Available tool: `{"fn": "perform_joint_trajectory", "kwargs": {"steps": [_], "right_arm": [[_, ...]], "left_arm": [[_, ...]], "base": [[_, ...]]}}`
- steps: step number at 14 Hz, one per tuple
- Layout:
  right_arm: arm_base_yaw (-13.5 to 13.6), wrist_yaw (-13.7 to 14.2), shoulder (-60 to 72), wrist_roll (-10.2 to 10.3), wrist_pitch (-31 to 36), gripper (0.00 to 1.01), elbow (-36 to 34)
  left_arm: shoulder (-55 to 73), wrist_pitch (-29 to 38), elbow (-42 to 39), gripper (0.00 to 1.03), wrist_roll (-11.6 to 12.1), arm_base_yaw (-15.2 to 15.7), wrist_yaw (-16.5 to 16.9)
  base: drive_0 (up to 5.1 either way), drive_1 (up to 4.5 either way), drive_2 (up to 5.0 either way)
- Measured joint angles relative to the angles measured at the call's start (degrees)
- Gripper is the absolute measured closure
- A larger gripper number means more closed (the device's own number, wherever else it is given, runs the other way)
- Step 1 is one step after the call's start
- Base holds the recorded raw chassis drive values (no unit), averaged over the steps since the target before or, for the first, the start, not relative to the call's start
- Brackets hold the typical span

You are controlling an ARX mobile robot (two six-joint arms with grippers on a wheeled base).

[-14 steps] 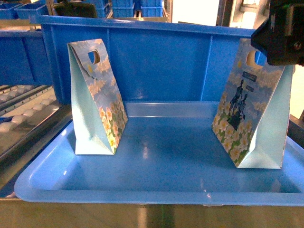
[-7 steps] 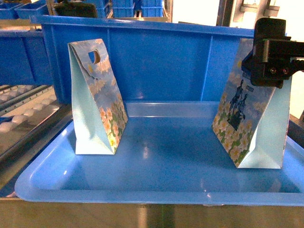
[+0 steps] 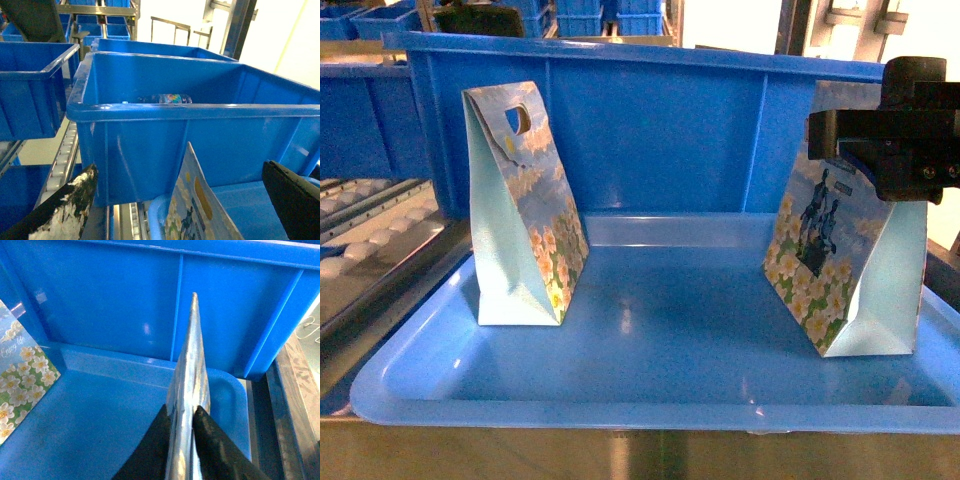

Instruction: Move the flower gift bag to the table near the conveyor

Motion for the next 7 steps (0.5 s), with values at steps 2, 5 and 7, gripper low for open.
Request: {"fn": "perform_joint_trajectory", "kwargs": {"steps": [2, 5, 7], "right_arm": [[-0.39, -0.22, -0.15, -0.9, 1.27, 0.99, -1.01], [0.44, 1.29, -2.21, -4.55, 6.67, 0.99, -5.09], [-0.15, 1.66, -5.73, -5.77, 9.49, 0.99, -9.03]], "left_arm": [[0.0, 0.0, 0.0, 0.05, 0.0, -0.02, 0.2], [0.0, 0.02, 0.0, 0.05, 0.0, 0.0, 0.15], [0.0, 0.04, 0.0, 0.05, 0.0, -0.02, 0.2]], "base": [[0.0, 0.0, 0.0], [0.0, 0.0, 0.0], [0.0, 0.0, 0.0]]}}
